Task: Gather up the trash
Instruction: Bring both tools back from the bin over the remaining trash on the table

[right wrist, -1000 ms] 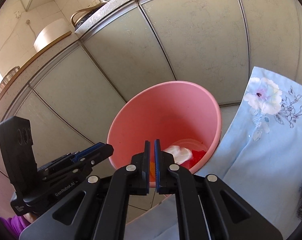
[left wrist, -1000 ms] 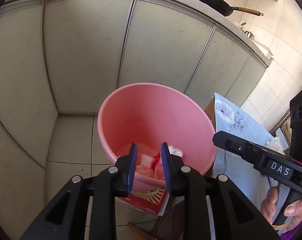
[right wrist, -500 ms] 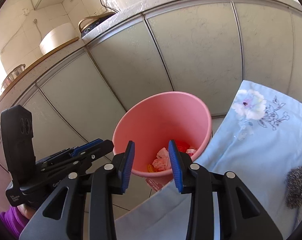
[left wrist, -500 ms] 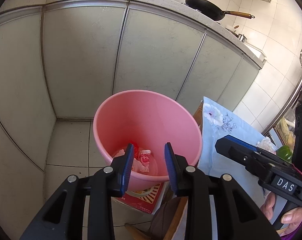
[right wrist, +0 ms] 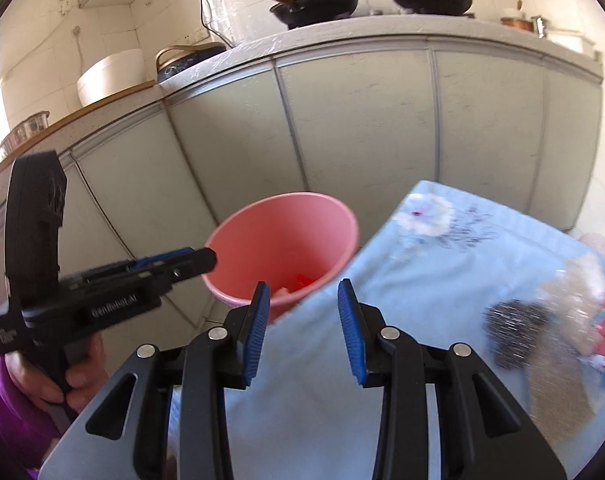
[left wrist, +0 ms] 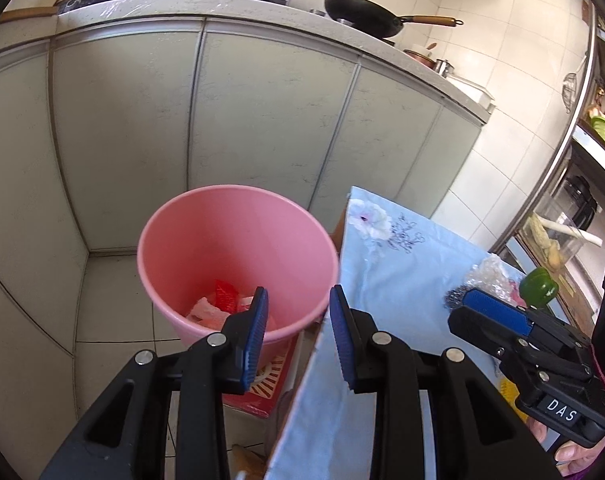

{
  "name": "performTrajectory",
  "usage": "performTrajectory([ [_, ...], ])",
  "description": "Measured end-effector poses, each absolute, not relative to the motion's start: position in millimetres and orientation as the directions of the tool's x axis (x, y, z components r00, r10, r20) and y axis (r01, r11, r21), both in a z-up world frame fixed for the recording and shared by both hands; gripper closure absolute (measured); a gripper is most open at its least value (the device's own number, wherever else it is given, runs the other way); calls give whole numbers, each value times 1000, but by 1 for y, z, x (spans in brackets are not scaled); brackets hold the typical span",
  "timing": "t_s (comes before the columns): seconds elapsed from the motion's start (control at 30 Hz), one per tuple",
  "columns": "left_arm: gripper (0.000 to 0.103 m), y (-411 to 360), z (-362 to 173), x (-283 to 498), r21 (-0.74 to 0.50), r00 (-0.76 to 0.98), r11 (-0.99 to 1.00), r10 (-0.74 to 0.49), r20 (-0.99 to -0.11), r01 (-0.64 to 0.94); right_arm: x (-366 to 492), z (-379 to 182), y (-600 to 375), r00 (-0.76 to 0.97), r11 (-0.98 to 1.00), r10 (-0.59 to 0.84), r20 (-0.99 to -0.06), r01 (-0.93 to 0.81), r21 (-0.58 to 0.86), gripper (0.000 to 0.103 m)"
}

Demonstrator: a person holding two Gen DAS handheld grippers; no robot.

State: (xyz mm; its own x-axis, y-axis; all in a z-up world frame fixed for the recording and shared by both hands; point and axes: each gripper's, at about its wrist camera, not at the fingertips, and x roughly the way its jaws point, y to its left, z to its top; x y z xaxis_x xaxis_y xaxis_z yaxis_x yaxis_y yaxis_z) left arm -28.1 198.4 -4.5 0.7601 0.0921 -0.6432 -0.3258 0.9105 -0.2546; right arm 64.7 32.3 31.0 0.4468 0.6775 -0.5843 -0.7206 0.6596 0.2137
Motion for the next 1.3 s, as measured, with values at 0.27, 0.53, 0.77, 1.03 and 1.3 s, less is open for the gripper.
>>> performTrajectory([
  [0.27, 72, 164, 2, -25, -258, 770, 934, 28, -638, -248, 50, 38, -41, 554, 746, 612, -564, -640, 182, 67],
  [0.53, 72, 140, 4, -24, -247, 775, 951, -11, -632, -188, 45, 23, -136, 635, 848, 501, -588, -497, 186, 67],
  [0.77, 72, 126, 0, -18, -239, 764, 958, -35, -644, -158, 32, -8, -179, 618, 885, 439, -652, -423, 195, 67],
  [1.03, 72, 112, -6, -8, -220, 746, 967, -53, -663, -127, 17, -36, -182, 555, 875, 435, -709, -445, 188, 67],
  [1.3, 72, 104, -13, -2, -209, 729, 972, -64, -682, -110, 15, -43, -169, 547, 865, 400, -735, -490, 106, 58],
])
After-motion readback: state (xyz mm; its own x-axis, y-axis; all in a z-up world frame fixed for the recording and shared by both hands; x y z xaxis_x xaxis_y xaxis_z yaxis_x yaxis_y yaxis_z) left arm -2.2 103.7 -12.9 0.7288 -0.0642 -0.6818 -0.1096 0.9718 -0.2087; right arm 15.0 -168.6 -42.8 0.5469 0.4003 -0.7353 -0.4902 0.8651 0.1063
